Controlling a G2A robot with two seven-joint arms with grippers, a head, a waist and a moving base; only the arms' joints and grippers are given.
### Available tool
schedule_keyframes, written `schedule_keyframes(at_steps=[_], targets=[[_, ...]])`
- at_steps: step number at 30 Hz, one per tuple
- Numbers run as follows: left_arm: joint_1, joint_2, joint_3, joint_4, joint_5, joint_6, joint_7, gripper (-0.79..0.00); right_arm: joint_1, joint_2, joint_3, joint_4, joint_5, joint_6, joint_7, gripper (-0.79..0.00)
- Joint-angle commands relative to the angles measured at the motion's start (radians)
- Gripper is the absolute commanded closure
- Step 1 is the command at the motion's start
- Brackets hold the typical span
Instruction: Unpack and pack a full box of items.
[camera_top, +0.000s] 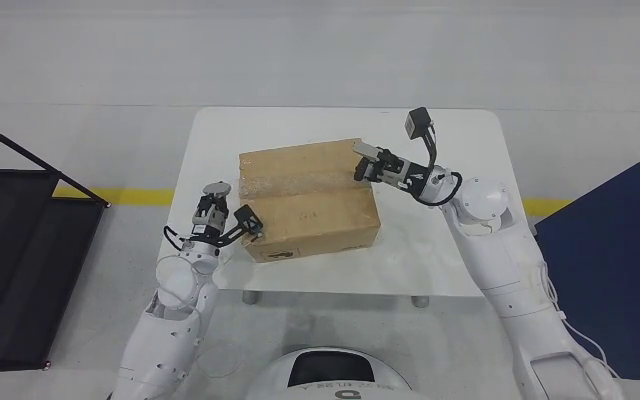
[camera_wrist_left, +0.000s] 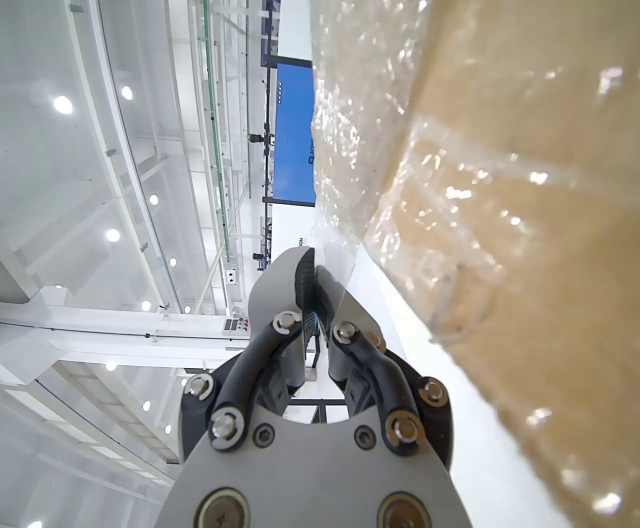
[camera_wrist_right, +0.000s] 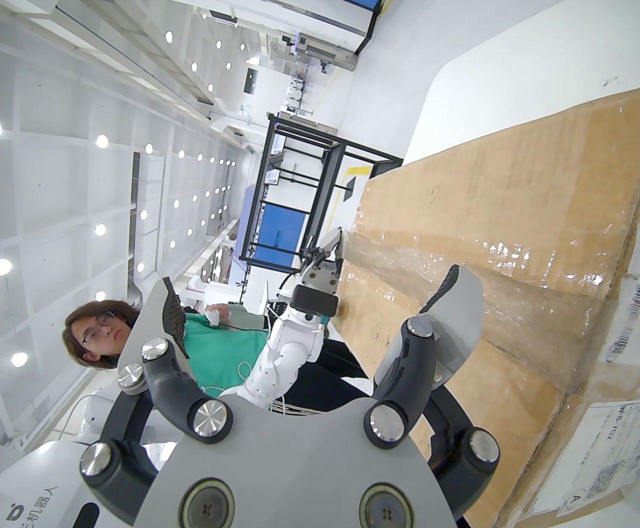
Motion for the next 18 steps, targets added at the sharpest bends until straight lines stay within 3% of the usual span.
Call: schedule_keyframes(at_steps=[1, 6, 9, 14, 18], targets=[[0.005, 0.001, -0.019, -0.007, -0.028, -0.009, 0.001, -0.785, 0.000, 0.000, 0.000, 0.000, 0.000, 0.000, 0.000, -0.785], [0.030, 0.008, -0.094, -0.021, -0.127, -0.034, 0.049, -0.785, 0.000, 0.000, 0.000, 0.000, 0.000, 0.000, 0.000, -0.785], [0.053, 0.011, -0.143, -0.047, -0.302, -0.095, 0.142, -0.785, 0.000, 0.000, 0.000, 0.000, 0.000, 0.000, 0.000, -0.785], [0.067, 0.023, -0.285, -0.059, -0.790, -0.436, 0.340, -0.785, 0.000, 0.000, 0.000, 0.000, 0.000, 0.000, 0.000, -0.785], [0.018, 0.042, -0.373, 0.011, -0.986, -0.722, 0.364, -0.785, 0.000, 0.000, 0.000, 0.000, 0.000, 0.000, 0.000, -0.785]])
